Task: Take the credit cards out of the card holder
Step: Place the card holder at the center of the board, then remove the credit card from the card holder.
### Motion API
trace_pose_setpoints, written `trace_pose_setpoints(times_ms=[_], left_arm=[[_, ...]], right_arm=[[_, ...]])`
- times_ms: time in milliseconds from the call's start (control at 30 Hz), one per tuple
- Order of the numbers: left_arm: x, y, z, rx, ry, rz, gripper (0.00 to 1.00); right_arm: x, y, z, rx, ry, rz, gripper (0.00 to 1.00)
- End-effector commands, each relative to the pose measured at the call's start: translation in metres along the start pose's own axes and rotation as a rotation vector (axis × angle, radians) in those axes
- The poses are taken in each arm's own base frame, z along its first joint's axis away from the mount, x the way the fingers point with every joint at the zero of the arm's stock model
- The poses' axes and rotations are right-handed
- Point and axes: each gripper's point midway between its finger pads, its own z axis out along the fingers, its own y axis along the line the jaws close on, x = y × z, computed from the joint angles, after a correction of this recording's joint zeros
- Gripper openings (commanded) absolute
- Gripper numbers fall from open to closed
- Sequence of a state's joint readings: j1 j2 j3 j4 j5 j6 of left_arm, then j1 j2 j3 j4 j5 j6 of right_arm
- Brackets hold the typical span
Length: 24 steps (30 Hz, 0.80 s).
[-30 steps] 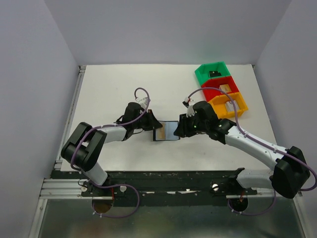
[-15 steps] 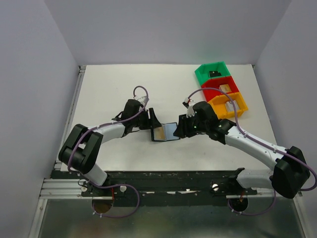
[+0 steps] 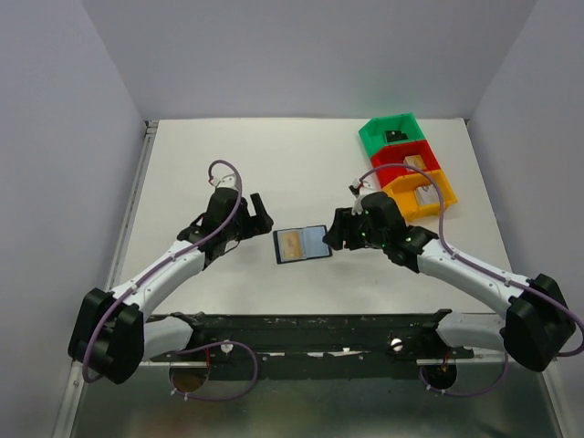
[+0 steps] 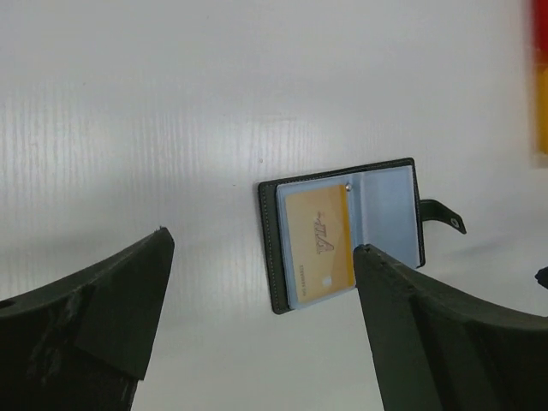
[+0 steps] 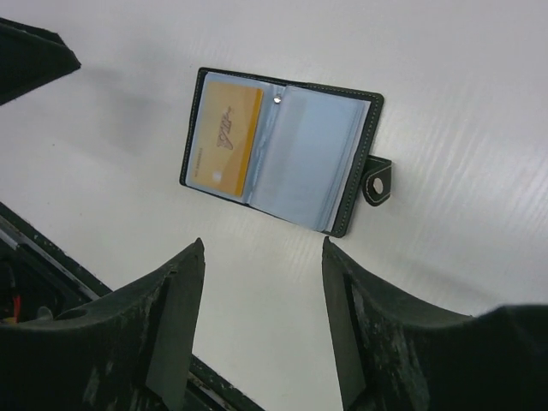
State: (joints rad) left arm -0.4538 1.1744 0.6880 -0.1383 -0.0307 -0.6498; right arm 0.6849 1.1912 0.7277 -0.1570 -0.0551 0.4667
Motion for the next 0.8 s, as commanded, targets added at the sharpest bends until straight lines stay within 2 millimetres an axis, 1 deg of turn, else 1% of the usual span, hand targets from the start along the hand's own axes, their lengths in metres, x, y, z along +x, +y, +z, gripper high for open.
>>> trace_pose_setpoints(times_ms=[0, 33, 67, 133, 167, 200, 233, 267, 300, 367, 433, 500, 633, 700, 767], left_arm=[[0.014, 0.007, 0.0, -0.069, 0.098, -0.149, 0.99], [0.016, 0.002, 0.0, -0.047, 0.125, -0.146, 0.99], [0.015, -0.005, 0.001, -0.013, 0.131, -0.149, 0.99], [0.019, -0.018, 0.0, 0.088, 0.111, -0.173, 0.99], [0.012, -0.031, -0.003, 0.18, 0.062, -0.177, 0.99], [0.014, -0.039, -0.006, 0.264, 0.03, -0.19, 0.99], [0.009, -0.05, -0.012, 0.348, -0.015, -0.2, 0.99], [0.012, -0.051, -0.013, 0.374, -0.028, -0.214, 0.98], [0.014, -0.052, -0.012, 0.392, -0.033, -0.21, 0.94], [0.022, -0.054, -0.007, 0.389, 0.005, -0.179, 0.83], [0.031, -0.058, 0.001, 0.393, 0.049, -0.156, 0.7], [0.04, -0.062, 0.006, 0.399, 0.075, -0.151, 0.6], [0.056, -0.059, 0.019, 0.369, 0.116, -0.159, 0.33], [0.063, -0.057, 0.027, 0.344, 0.137, -0.157, 0.29], [0.068, -0.055, 0.034, 0.314, 0.157, -0.159, 0.29]], right_arm=[[-0.007, 0.026, 0.012, -0.121, 0.047, 0.053, 0.61], [-0.005, 0.031, 0.014, -0.153, 0.052, 0.061, 0.59], [-0.007, 0.036, 0.015, -0.187, 0.033, 0.071, 0.55], [-0.01, 0.047, 0.018, -0.258, 0.015, 0.101, 0.48], [-0.01, 0.05, 0.02, -0.285, 0.026, 0.113, 0.44], [-0.008, 0.053, 0.024, -0.299, 0.043, 0.125, 0.42], [-0.006, 0.056, 0.026, -0.322, 0.063, 0.13, 0.4], [-0.004, 0.058, 0.03, -0.334, 0.077, 0.14, 0.4], [-0.003, 0.061, 0.034, -0.352, 0.089, 0.147, 0.4], [0.002, 0.064, 0.043, -0.382, 0.121, 0.167, 0.4], [0.01, 0.064, 0.054, -0.395, 0.158, 0.191, 0.4], [0.015, 0.062, 0.064, -0.397, 0.181, 0.217, 0.4], [0.022, 0.058, 0.076, -0.408, 0.2, 0.254, 0.4], [0.024, 0.056, 0.081, -0.405, 0.204, 0.261, 0.4], [0.027, 0.052, 0.085, -0.396, 0.211, 0.268, 0.4]])
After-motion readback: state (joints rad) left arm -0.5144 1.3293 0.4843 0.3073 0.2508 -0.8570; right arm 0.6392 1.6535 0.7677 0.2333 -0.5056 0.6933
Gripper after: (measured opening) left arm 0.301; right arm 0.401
